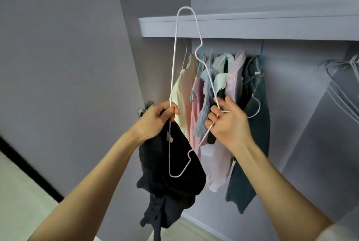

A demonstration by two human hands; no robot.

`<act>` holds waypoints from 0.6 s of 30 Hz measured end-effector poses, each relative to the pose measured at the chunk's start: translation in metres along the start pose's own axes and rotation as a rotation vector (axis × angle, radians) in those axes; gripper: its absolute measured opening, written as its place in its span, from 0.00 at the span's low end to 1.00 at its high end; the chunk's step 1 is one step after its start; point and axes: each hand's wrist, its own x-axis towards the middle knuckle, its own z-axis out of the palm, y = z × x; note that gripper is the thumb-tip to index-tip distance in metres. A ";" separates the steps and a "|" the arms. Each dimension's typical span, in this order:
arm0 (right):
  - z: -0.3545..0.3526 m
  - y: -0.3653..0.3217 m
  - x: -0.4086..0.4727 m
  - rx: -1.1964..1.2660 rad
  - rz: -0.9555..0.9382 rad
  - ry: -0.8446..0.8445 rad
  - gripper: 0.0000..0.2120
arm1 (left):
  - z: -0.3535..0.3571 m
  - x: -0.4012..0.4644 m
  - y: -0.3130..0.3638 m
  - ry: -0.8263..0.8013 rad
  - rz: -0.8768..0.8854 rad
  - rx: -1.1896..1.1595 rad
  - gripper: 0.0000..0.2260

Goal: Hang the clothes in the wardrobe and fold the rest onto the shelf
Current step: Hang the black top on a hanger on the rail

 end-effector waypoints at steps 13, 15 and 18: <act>0.005 0.042 0.033 -0.079 -0.013 0.358 0.19 | -0.036 -0.022 0.029 -0.128 -0.073 0.000 0.25; 0.000 0.051 0.039 -0.223 -0.044 0.353 0.20 | -0.043 -0.023 0.033 -0.115 -0.050 -0.074 0.24; -0.003 0.047 0.047 -0.485 -0.234 0.356 0.22 | -0.051 -0.024 0.024 -0.034 -0.074 0.082 0.22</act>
